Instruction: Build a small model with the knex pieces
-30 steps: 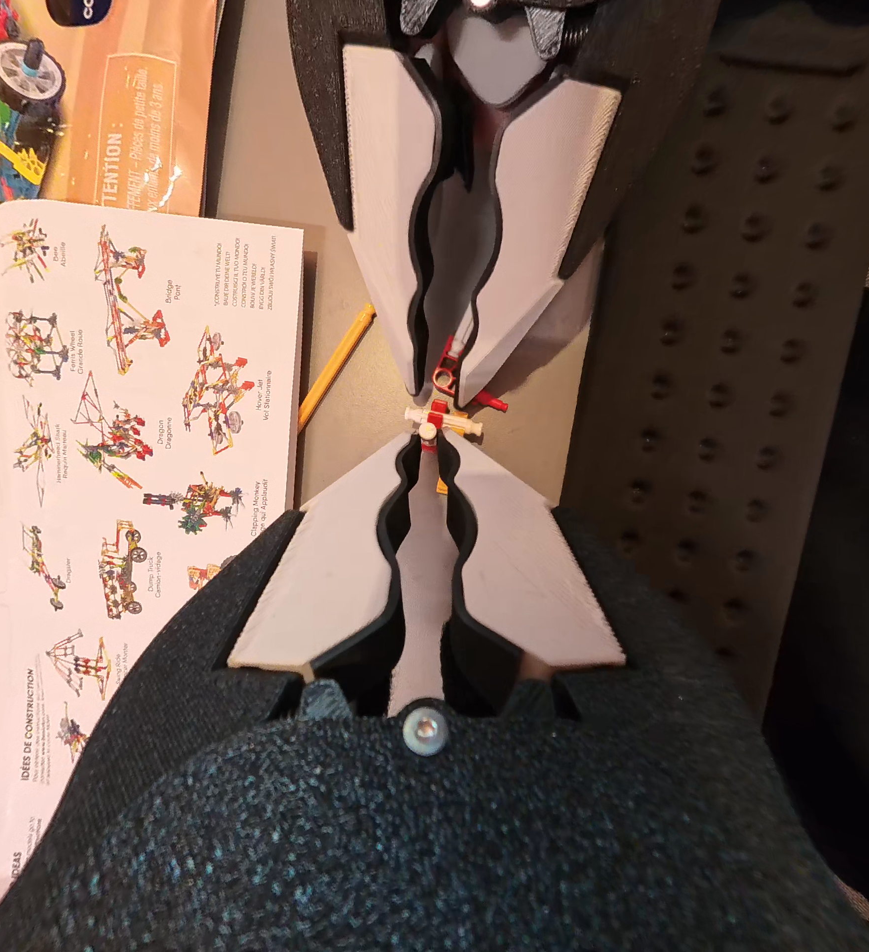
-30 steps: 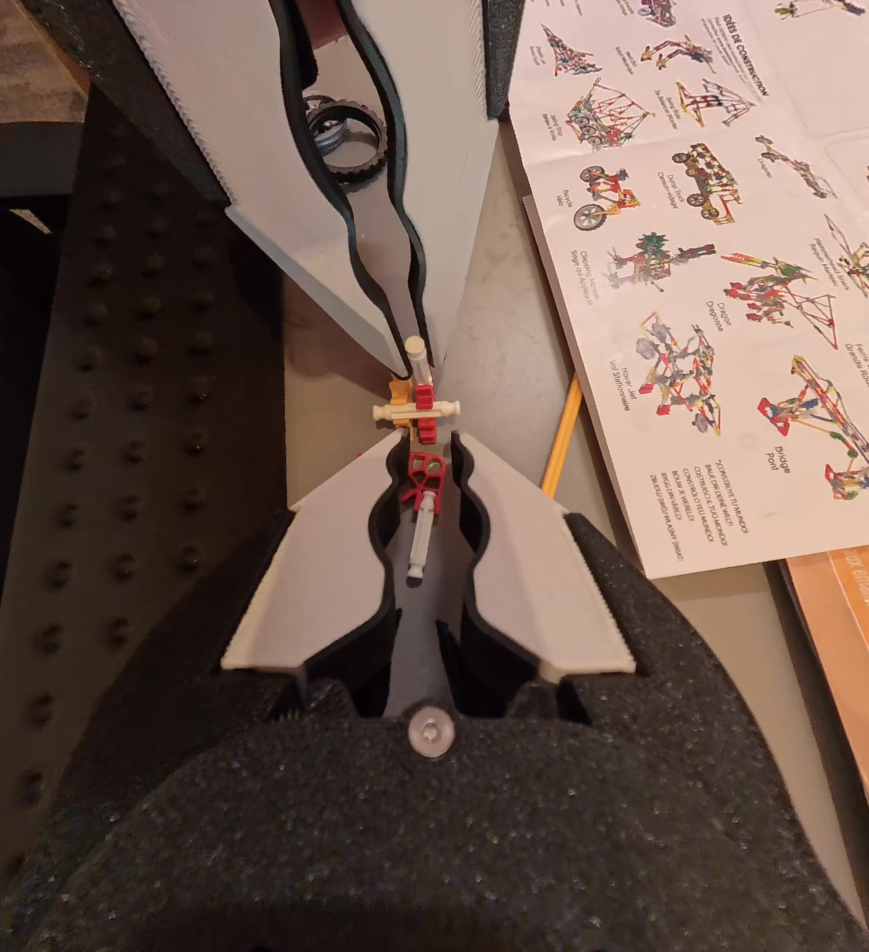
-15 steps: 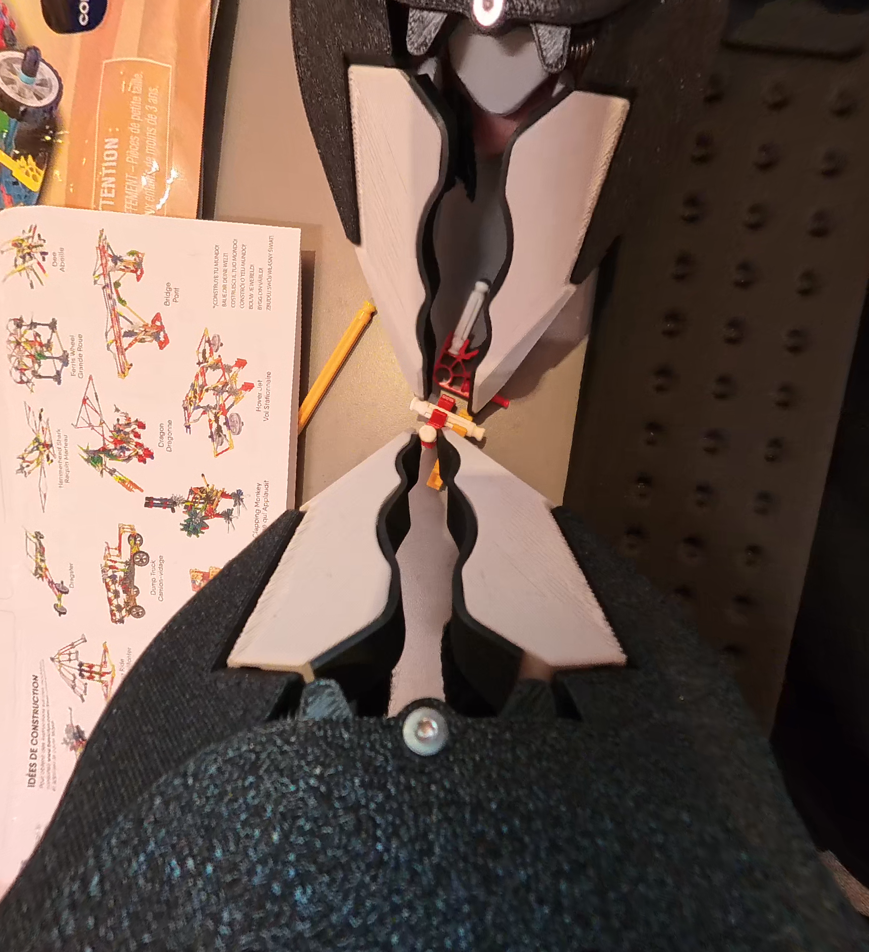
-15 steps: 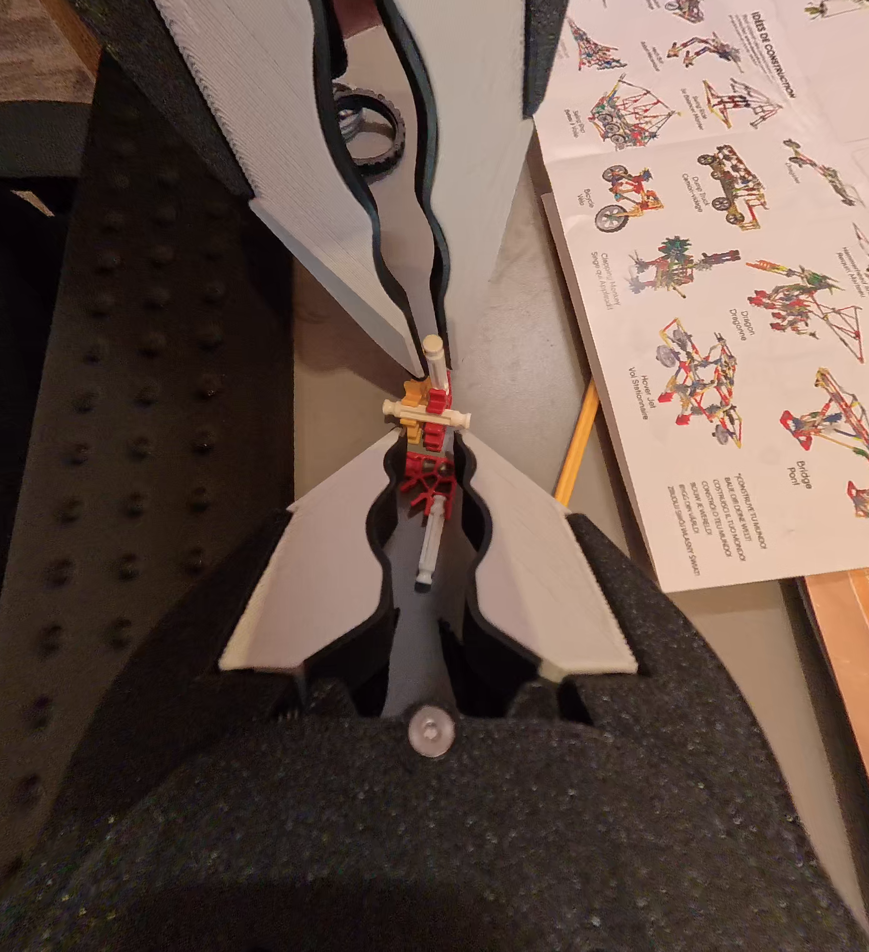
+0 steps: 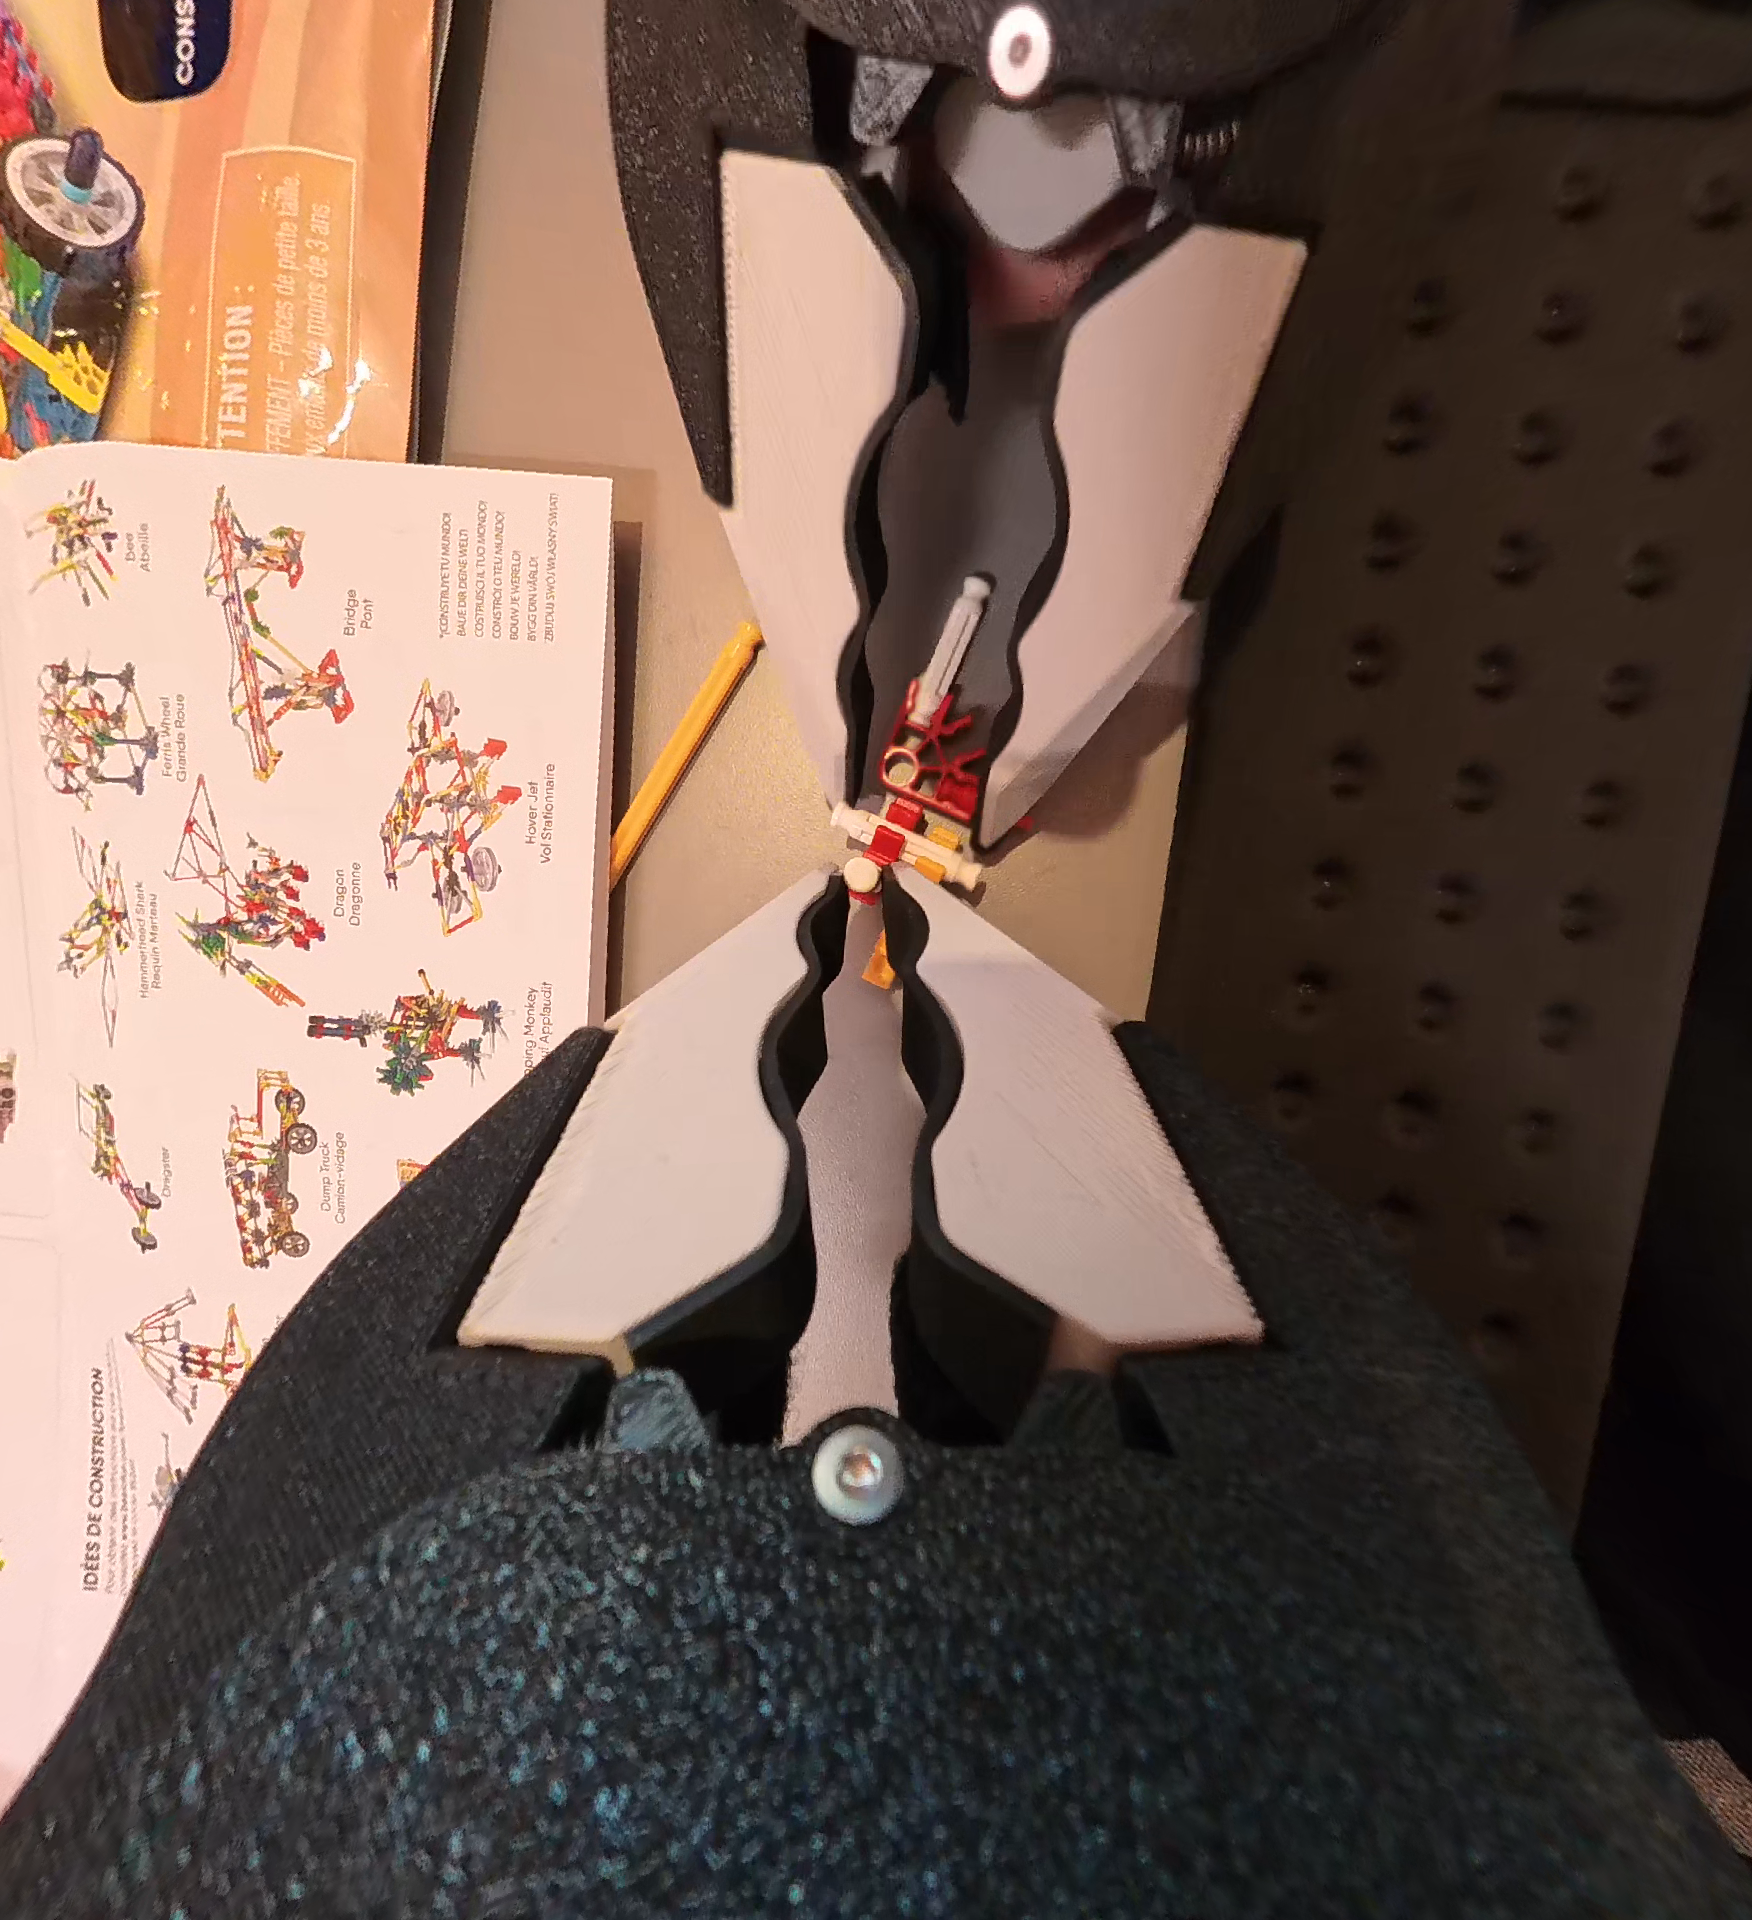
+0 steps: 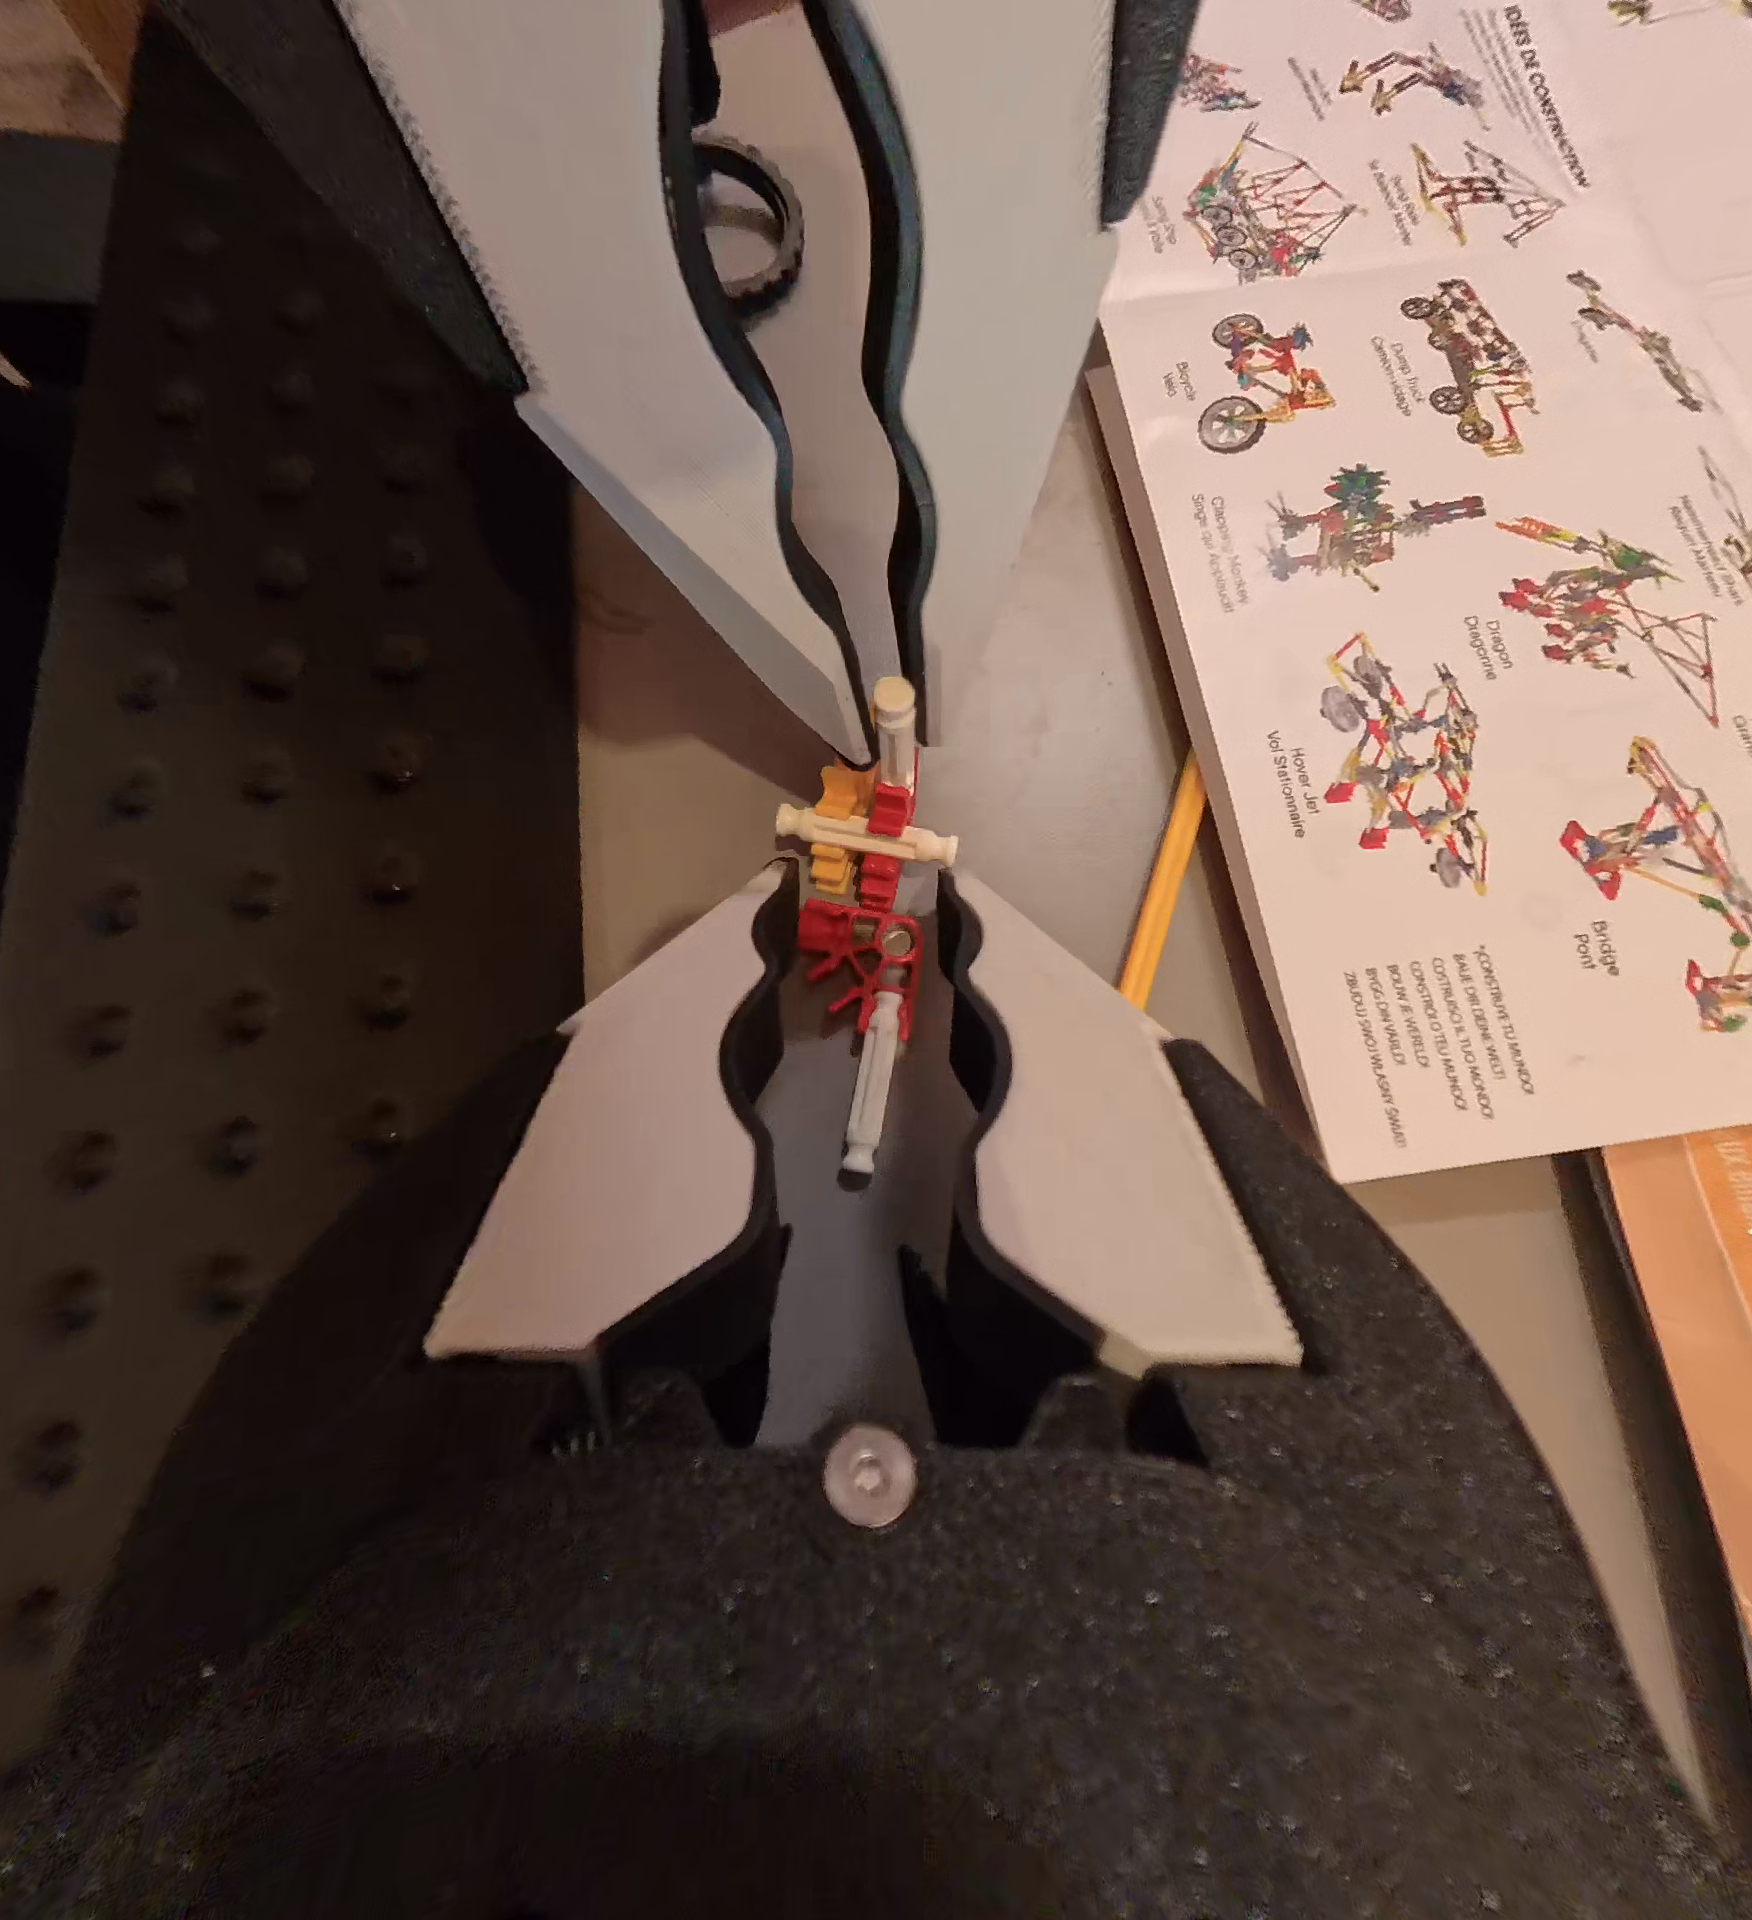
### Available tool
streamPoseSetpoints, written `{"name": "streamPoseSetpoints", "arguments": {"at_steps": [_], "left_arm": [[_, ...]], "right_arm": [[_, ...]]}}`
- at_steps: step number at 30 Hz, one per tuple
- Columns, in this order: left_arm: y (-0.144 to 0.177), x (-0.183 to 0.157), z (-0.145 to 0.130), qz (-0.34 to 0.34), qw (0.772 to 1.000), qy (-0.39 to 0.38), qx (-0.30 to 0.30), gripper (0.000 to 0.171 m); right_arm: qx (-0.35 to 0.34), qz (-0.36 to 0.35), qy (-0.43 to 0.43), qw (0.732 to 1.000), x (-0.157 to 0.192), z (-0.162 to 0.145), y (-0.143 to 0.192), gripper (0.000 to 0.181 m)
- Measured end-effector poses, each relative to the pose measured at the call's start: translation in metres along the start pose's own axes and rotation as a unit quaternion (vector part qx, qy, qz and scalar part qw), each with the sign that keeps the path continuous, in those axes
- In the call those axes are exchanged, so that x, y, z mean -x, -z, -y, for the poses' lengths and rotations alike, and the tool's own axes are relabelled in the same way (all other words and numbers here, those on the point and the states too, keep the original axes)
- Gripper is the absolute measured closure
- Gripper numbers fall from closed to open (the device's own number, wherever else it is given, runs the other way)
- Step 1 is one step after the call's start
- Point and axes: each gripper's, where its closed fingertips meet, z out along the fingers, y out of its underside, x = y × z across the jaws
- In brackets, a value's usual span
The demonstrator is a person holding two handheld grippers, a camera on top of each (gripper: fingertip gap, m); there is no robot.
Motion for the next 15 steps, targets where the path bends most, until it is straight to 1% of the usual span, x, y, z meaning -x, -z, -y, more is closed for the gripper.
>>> {"name": "streamPoseSetpoints", "arguments": {"at_steps": [3,8,15], "left_arm": [[0.0003,-0.0002,-0.0002,0.003,1.000,0.001,0.000,0.168],[0.0009,0.0012,-0.0013,0.008,1.000,0.005,0.000,0.168],[-0.0001,0.0018,-0.0022,0.008,1.000,0.010,-0.011,0.167]], "right_arm": [[0.011,-0.016,0.010,1.000,-0.0018,-0.0004,-0.0032,0.156],[0.011,-0.024,0.021,0.999,-0.0016,0.0007,-0.0053,0.169],[0.007,-0.024,0.020,0.999,-0.0023,0.0008,-0.0050,0.169]]}}
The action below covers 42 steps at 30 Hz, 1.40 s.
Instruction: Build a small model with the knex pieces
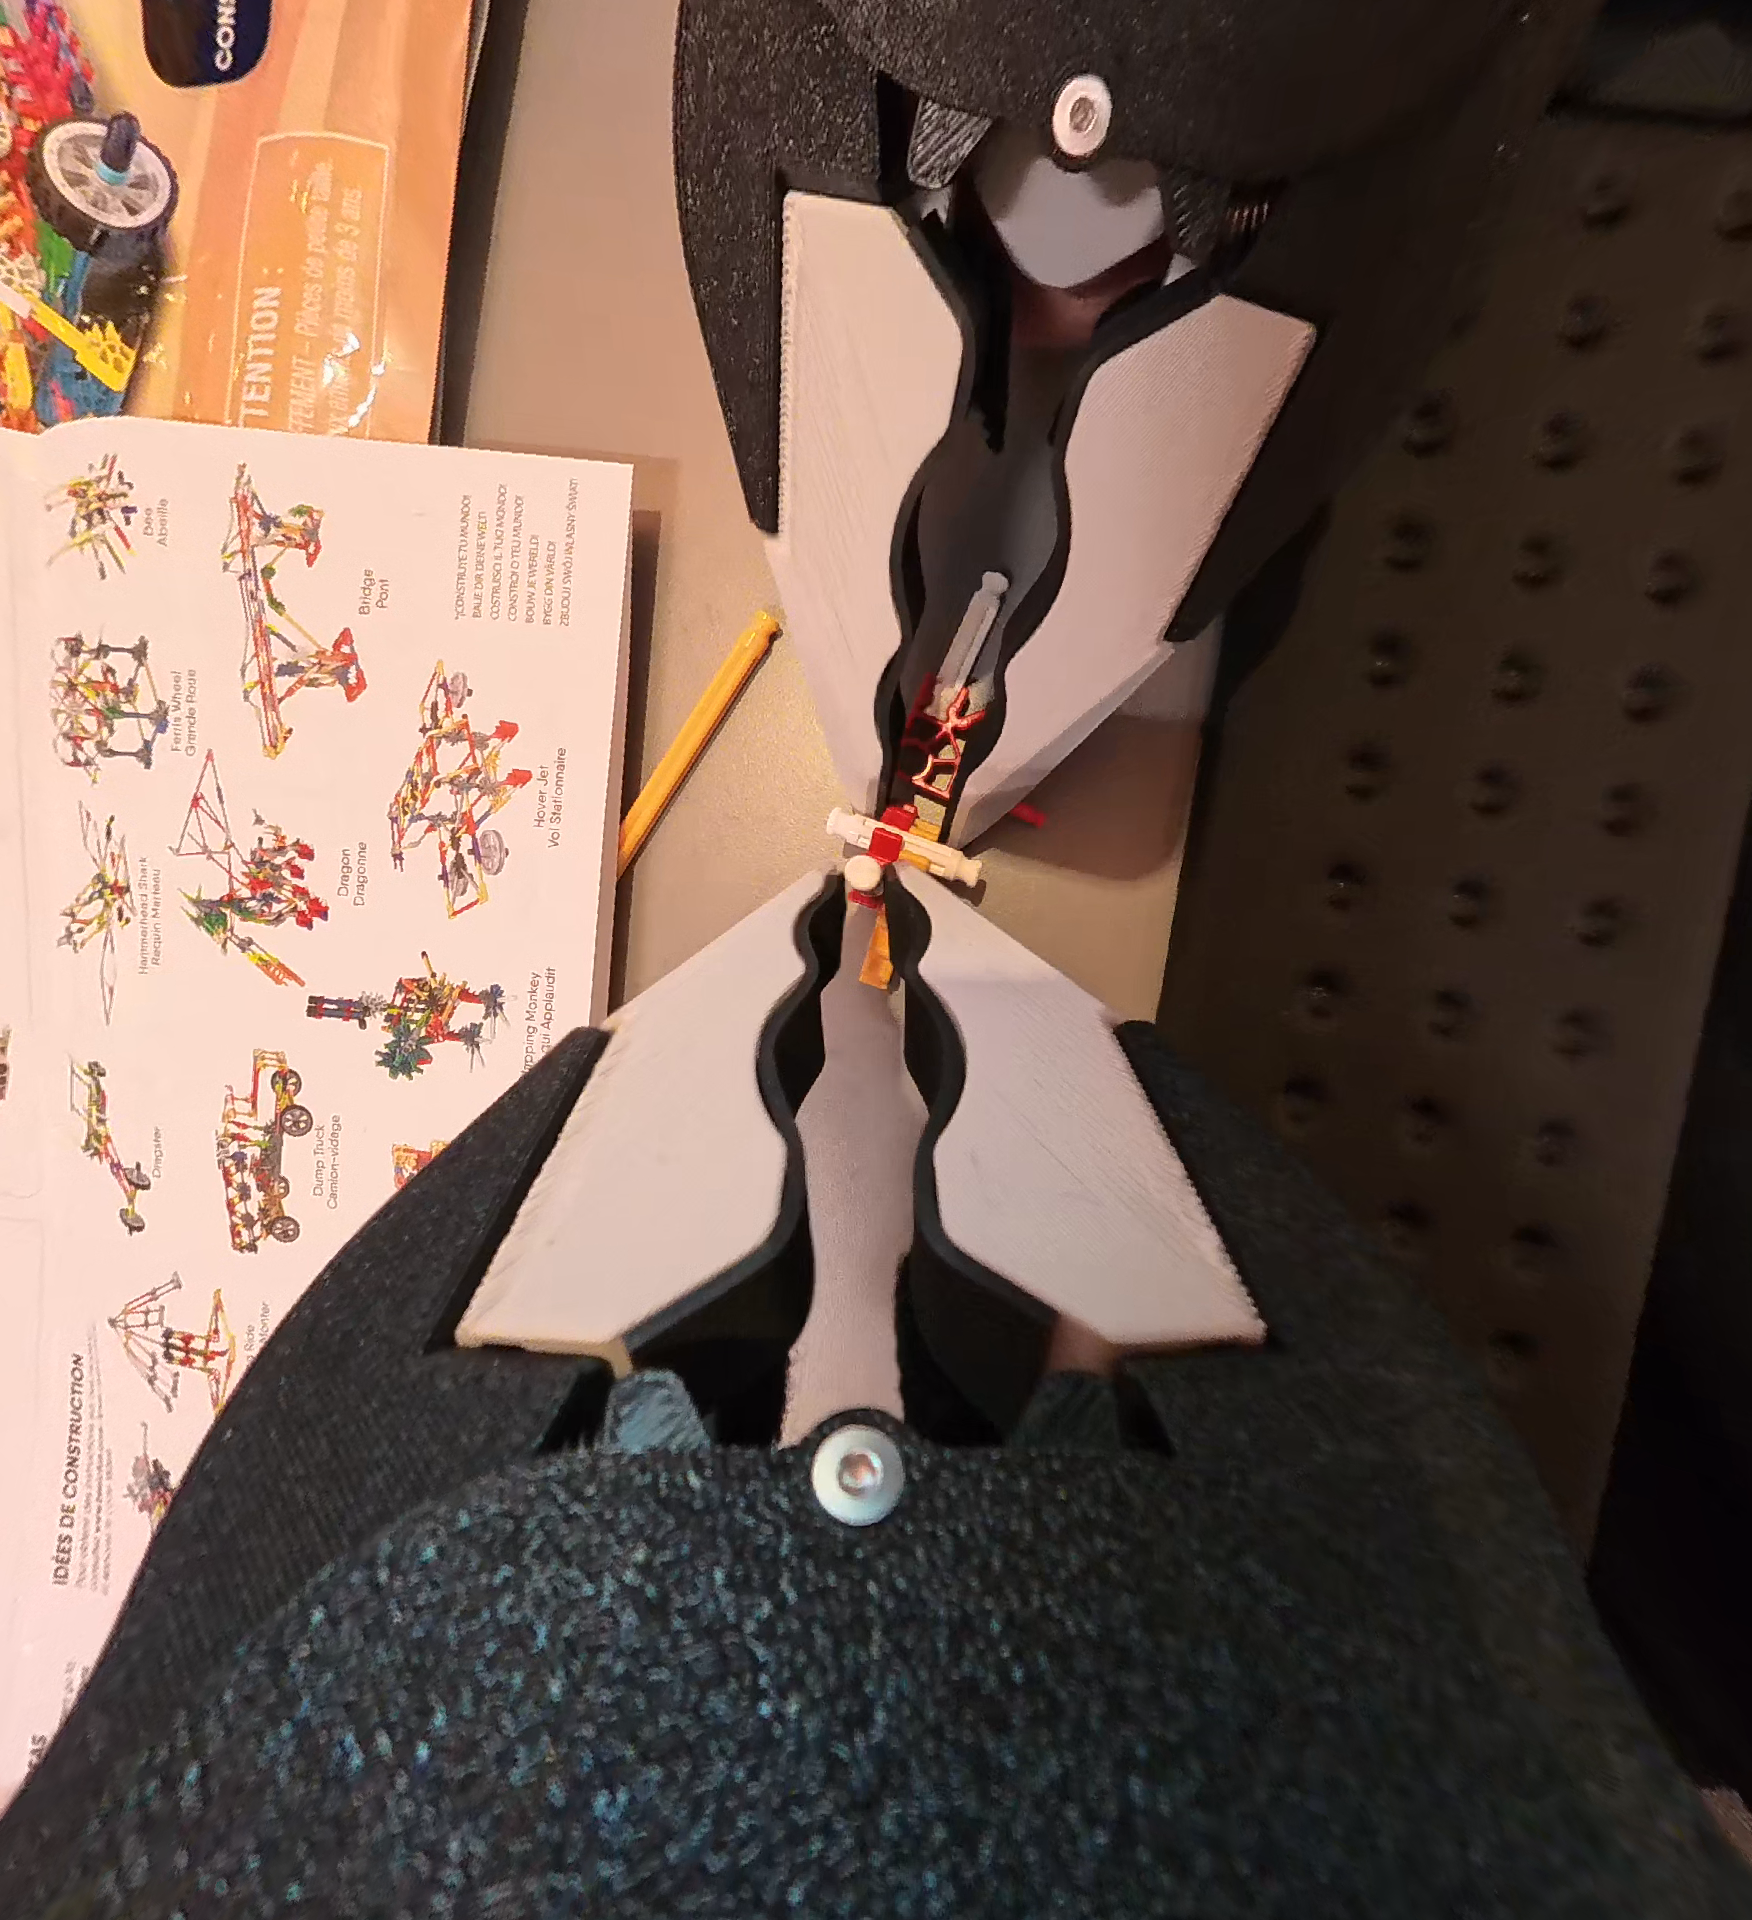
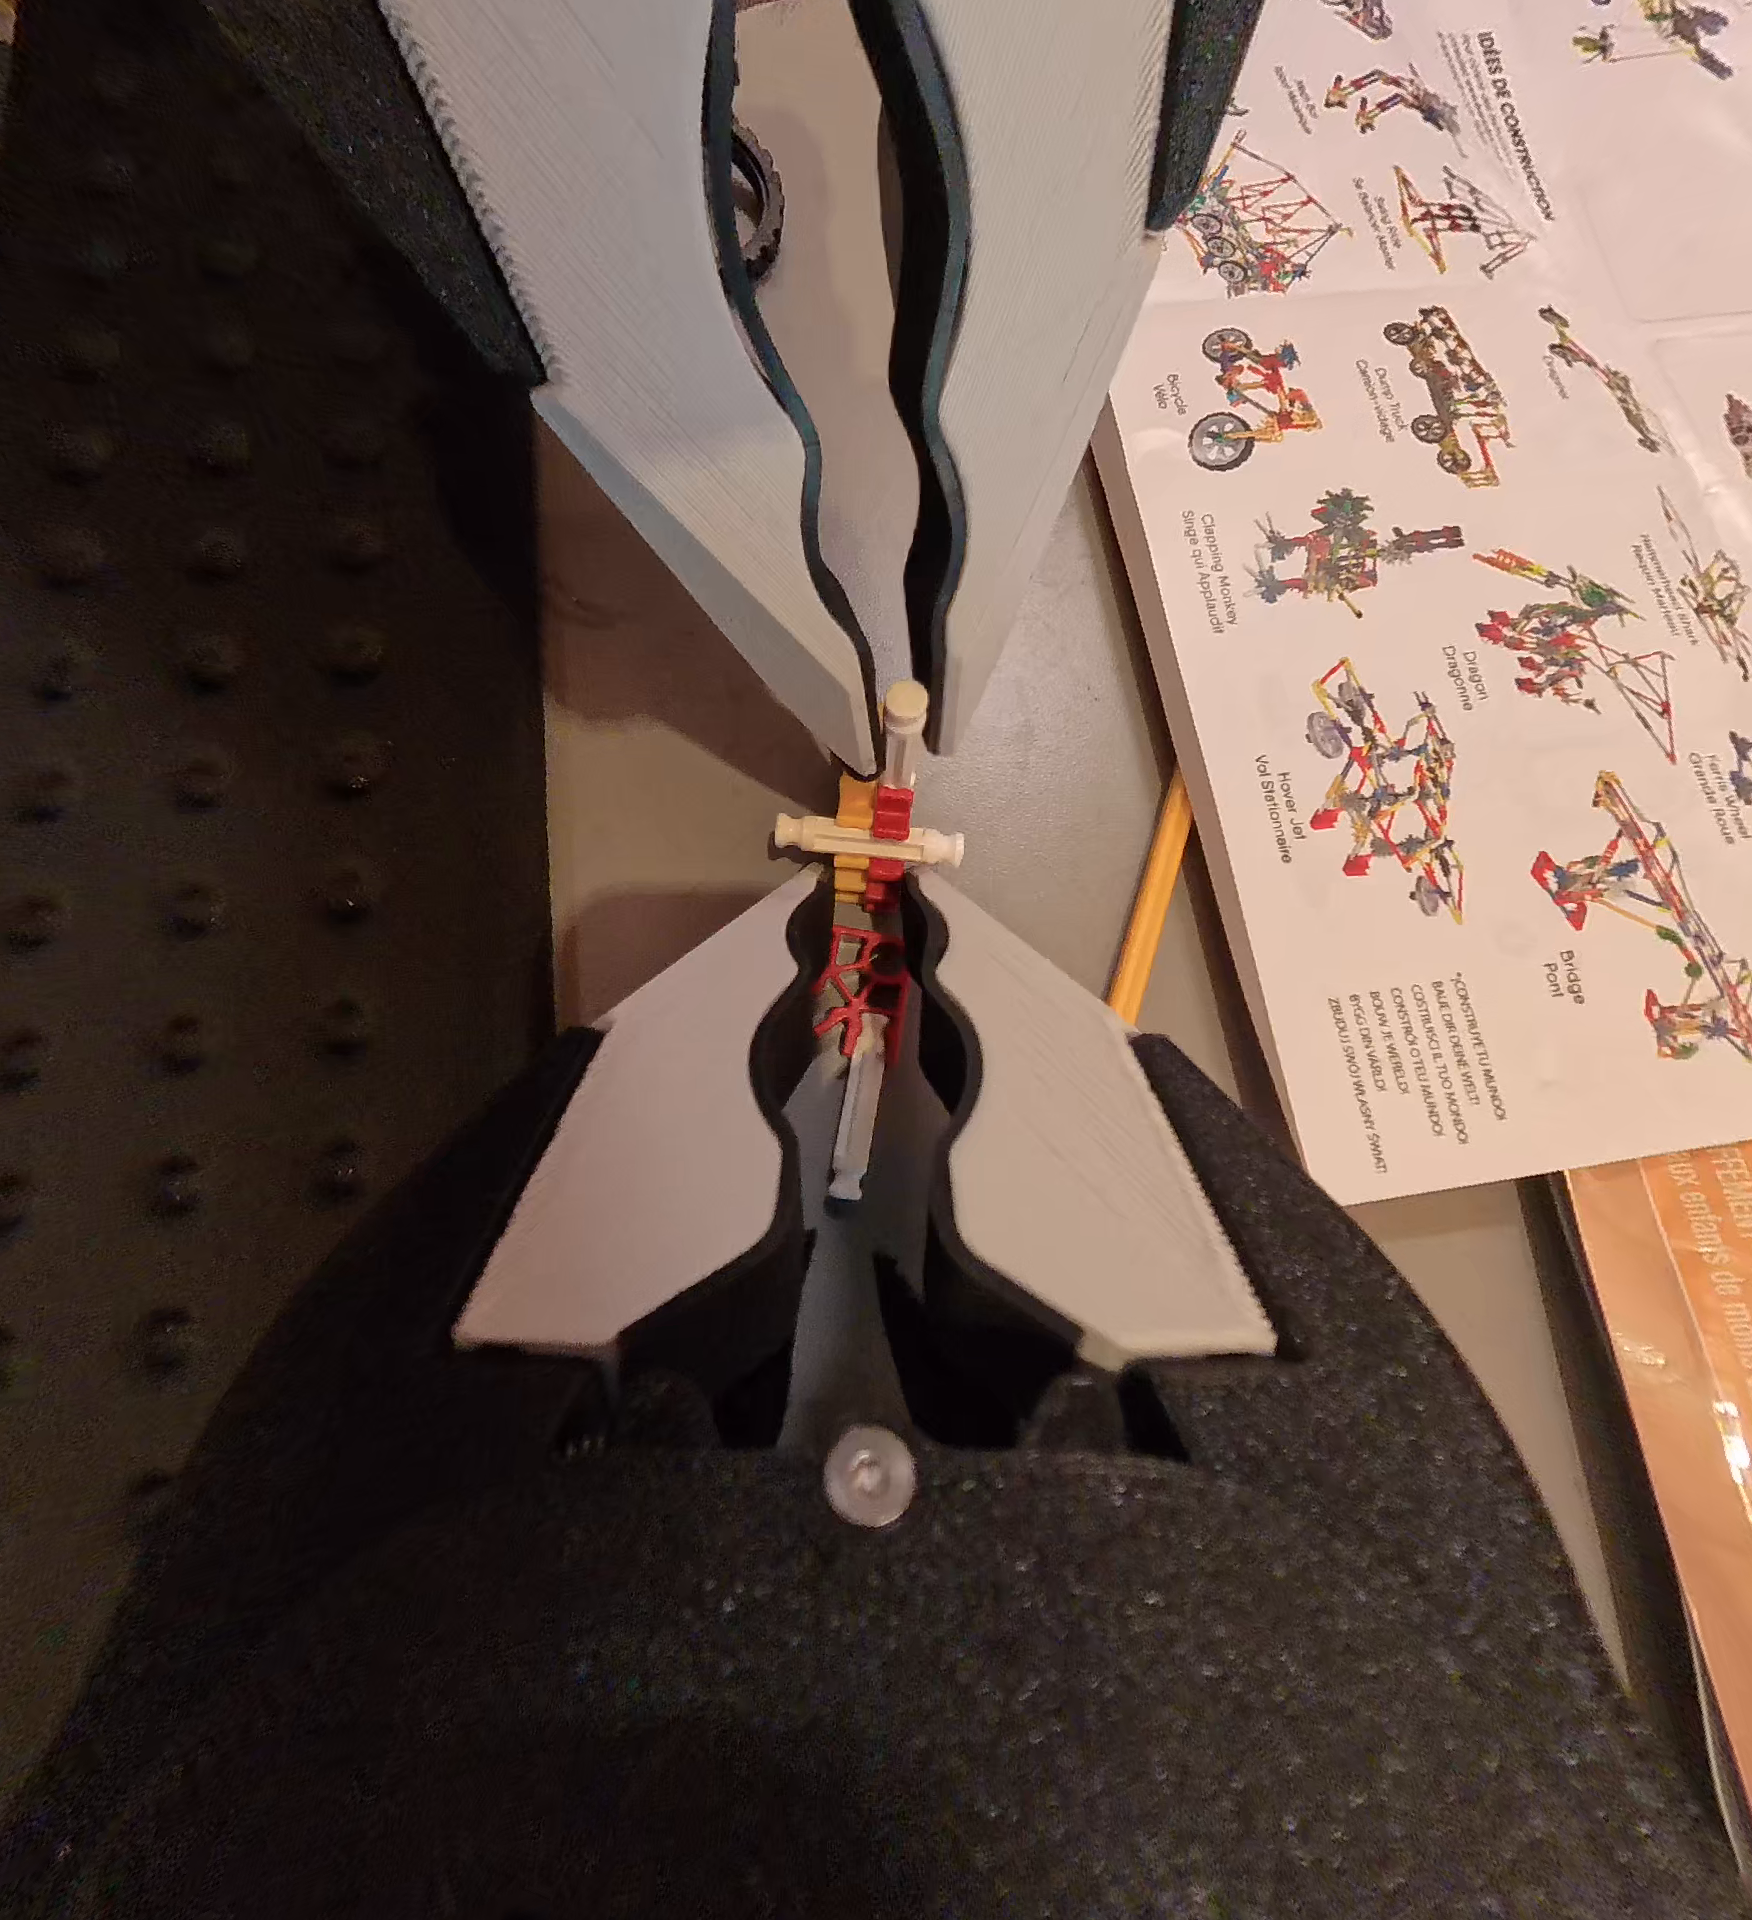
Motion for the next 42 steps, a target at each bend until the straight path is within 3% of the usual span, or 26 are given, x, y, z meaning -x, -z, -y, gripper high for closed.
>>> {"name": "streamPoseSetpoints", "arguments": {"at_steps": [7,17,21,27,42], "left_arm": [[0.007,0.002,-0.006,-0.008,0.999,-0.036,-0.030,0.145],[-0.016,-0.005,-0.021,-0.021,0.997,-0.074,-0.024,0.167],[-0.016,-0.004,-0.020,-0.023,0.997,-0.072,-0.033,0.167],[-0.015,-0.001,-0.015,-0.009,0.995,-0.081,-0.060,0.154],[-0.015,-0.001,-0.016,-0.015,0.995,-0.077,-0.068,0.162]], "right_arm": [[-0.003,0.001,0.001,1.000,0.000,0.000,0.000,0.169],[-0.007,-0.001,0.010,1.000,0.000,0.001,-0.001,0.169],[-0.007,-0.001,0.012,1.000,0.000,0.001,-0.001,0.169],[-0.007,0.003,0.012,1.000,0.000,0.001,-0.001,0.169],[-0.039,-0.013,0.011,0.999,-0.005,0.009,0.010,0.159]]}}
